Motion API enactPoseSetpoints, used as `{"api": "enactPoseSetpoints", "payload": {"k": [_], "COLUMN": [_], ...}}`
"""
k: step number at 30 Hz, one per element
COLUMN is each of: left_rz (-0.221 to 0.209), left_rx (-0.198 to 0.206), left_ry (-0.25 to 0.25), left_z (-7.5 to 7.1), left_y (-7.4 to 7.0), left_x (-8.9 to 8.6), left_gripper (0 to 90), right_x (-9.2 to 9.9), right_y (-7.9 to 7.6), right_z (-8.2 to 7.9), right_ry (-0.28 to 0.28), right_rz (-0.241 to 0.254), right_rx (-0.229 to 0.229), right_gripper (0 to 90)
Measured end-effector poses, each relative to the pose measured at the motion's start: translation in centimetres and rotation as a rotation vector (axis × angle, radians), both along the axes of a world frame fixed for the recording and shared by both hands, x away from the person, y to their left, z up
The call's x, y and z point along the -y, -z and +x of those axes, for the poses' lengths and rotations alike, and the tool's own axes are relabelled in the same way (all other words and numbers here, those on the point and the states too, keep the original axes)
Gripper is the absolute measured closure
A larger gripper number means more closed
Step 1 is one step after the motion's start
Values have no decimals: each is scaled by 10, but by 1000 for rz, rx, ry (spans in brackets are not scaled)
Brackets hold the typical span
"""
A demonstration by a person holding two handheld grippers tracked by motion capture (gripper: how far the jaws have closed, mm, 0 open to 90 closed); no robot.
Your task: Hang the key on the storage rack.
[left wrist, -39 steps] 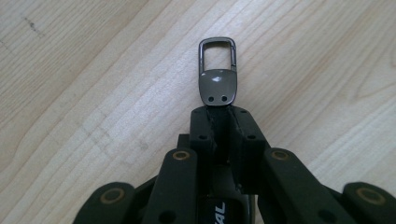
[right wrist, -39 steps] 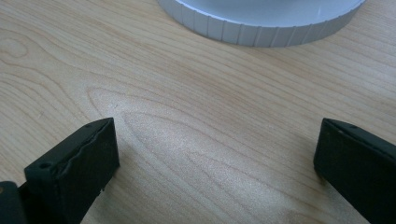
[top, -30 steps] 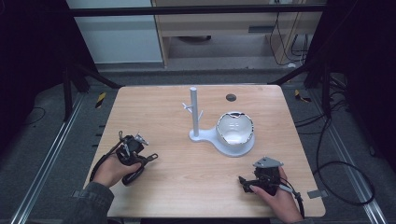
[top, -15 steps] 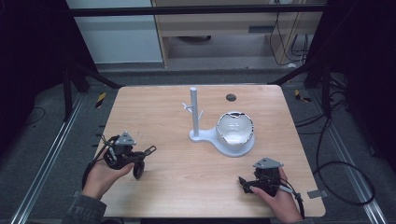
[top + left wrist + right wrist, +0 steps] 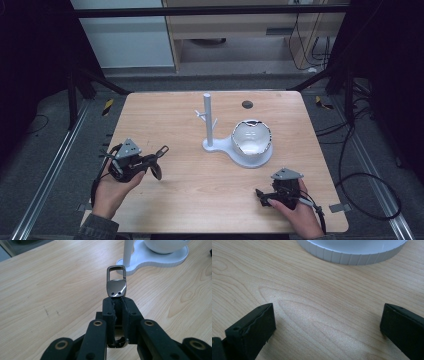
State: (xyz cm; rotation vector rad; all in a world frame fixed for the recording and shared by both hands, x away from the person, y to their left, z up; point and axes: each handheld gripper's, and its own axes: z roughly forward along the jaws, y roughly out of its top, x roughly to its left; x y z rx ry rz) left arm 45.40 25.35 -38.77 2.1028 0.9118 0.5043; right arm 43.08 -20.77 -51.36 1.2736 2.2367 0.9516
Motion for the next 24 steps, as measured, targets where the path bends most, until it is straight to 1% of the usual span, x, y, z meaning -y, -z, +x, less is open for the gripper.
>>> {"api": "enactPoseSetpoints", "payload": {"k": [4, 9, 14, 15, 16, 17, 18, 22, 23, 24], "left_rz": [-14, -15, -18, -16, -16, -18, -26, -34, -40, -40], "left_rx": [4, 15, 25, 27, 29, 30, 30, 37, 38, 38], "left_ry": [4, 16, 14, 16, 14, 17, 20, 33, 39, 39], "left_z": [0, 1, 3, 3, 3, 4, 4, 5, 7, 7], "left_y": [0, -2, -1, 0, 0, 0, 0, 0, -1, -1], "left_x": [4, 12, 17, 19, 21, 23, 25, 34, 39, 39], "left_gripper": [810, 812, 815, 816, 818, 818, 818, 820, 821, 822], "right_x": [0, 1, 1, 1, 1, 1, 1, 2, 2, 2], "right_y": [0, 0, 0, 0, -1, -1, 0, 0, 0, 0], "right_z": [0, 2, 2, 2, 2, 2, 3, 3, 4, 4], "right_ry": [0, -5, -2, 1, 13, 13, 14, 13, 12, 12], "right_rz": [1, 2, 3, 1, 12, 12, 2, -5, -5, -5], "right_rx": [-1, -3, -2, -1, -10, -10, 0, 6, 7, 7], "right_gripper": [4, 4, 4, 4, 4, 4, 4, 4, 4, 4]}}
